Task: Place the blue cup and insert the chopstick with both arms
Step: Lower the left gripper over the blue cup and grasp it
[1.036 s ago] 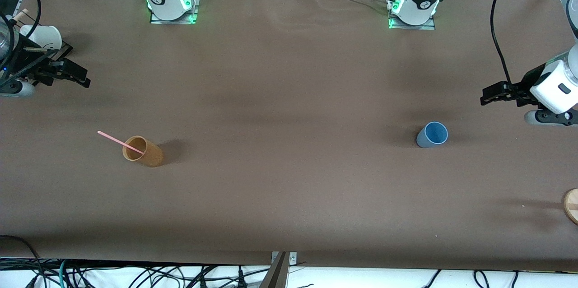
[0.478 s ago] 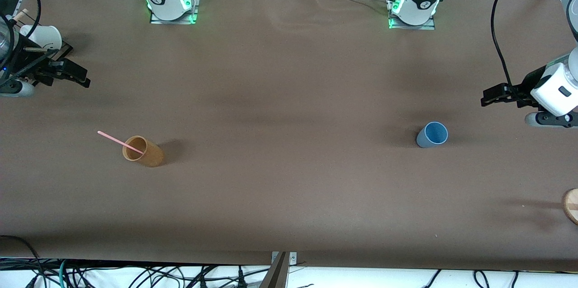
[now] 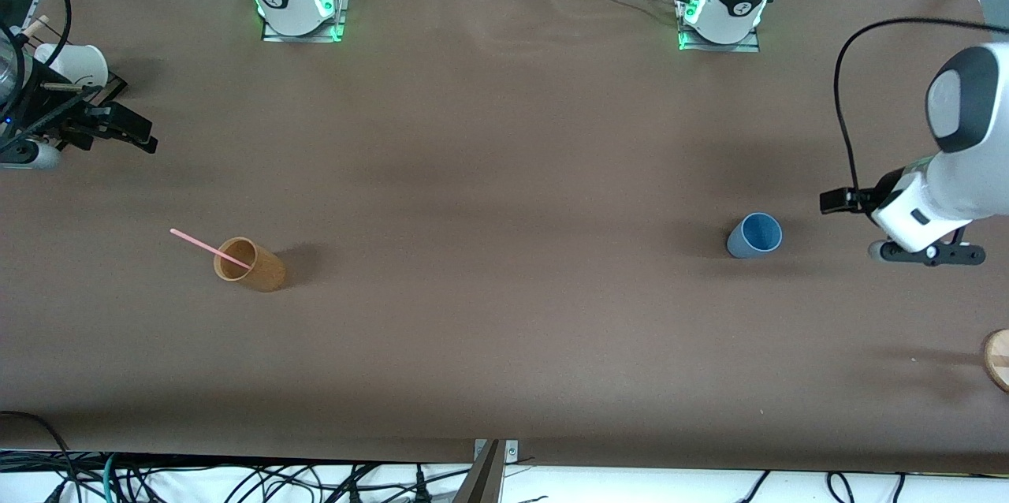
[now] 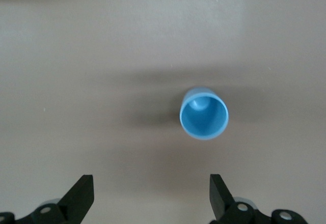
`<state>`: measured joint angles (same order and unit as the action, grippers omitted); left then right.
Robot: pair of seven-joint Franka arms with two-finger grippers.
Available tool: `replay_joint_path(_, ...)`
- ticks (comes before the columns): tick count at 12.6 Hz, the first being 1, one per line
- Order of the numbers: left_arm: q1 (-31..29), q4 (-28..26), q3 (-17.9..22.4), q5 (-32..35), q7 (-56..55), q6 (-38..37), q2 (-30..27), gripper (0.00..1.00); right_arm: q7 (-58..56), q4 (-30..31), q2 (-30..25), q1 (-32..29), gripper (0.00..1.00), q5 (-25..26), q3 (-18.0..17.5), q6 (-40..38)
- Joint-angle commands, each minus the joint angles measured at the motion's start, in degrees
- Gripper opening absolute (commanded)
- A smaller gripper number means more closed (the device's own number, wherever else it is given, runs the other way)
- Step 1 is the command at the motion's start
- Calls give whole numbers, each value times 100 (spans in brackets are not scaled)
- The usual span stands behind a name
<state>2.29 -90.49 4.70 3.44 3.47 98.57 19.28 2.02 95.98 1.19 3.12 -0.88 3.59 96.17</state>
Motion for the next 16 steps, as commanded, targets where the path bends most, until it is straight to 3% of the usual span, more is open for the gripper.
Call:
replay_joint_path(1,-45,-239,-4,44,57,564,242,100,9,-1,-31,-75,100,-79,-51,-20)
replay_joint_path(5,-62,-1223,-13,-80,101,1882,216,100,9,-1,-22,-75,100,-79,-51,-20)
replay_joint_path(10,-27,-2164,-4,-98,110,2920,41,100,-9,-1,-22,-75,100,-79,-42,-20)
replay_joint_path(16,87,-2833,5,-308,110,3440,-126,100,-27,-1,-22,-75,100,-79,-34,-20)
